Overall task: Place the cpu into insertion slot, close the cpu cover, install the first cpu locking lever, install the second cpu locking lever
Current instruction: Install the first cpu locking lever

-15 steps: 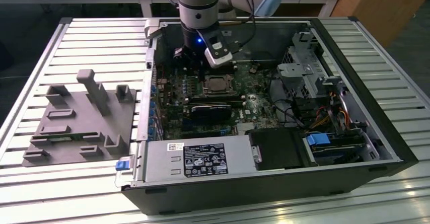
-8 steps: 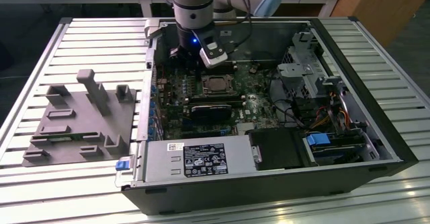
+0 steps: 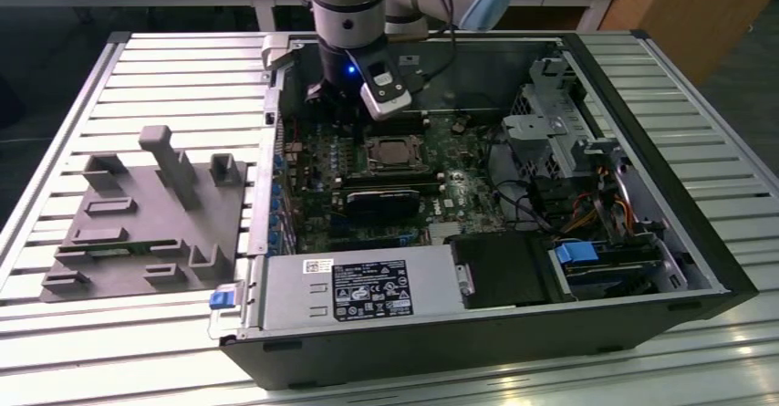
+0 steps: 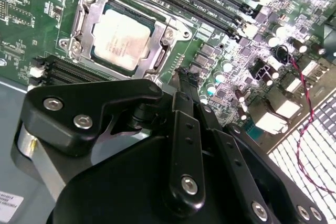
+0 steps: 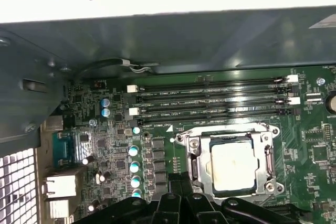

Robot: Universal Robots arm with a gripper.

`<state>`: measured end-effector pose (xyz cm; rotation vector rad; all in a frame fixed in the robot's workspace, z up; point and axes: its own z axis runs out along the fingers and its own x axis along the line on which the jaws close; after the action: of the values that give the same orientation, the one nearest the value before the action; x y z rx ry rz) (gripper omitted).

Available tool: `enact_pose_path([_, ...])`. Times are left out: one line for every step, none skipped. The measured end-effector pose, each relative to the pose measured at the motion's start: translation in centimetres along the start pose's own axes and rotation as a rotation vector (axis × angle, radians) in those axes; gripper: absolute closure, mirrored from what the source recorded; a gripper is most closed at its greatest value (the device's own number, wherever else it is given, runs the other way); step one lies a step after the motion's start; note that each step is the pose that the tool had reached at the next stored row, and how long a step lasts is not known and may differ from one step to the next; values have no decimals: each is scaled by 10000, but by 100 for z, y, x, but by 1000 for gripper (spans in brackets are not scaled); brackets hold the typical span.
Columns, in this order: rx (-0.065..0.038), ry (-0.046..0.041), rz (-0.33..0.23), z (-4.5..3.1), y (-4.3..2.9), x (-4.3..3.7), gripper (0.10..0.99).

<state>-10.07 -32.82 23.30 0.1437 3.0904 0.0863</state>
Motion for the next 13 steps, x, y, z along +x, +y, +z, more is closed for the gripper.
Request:
enact_pose_path([1,-1,0,-12,1,0,984])
enact_pose_path([1,-3,0,-24,1,-1,984])
enact_pose_path([1,-6,0,-36,2,-1,984])
enact_pose_path([0,-9,-1,-45,3,-2,984])
enact_pose_path([0,-12,-1,-50,3,-2,984])
enact_pose_path([-2,-15,0,-49,3,-2,984])
enact_pose_path([-3,-19,0,-49,3,3,984])
enact_pose_path([-2,-21,0,-50,2,10,984])
enact_pose_path([-2,-22,-1,-51,1,18,984])
enact_pose_path([-9,-22,0,-52,0,26,984])
enact_pose_path([-27,-21,0,-52,0,35,984])
enact_pose_path([-61,-16,2,-52,-1,42,984])
enact_pose_path([-115,-11,3,-53,-2,47,984])
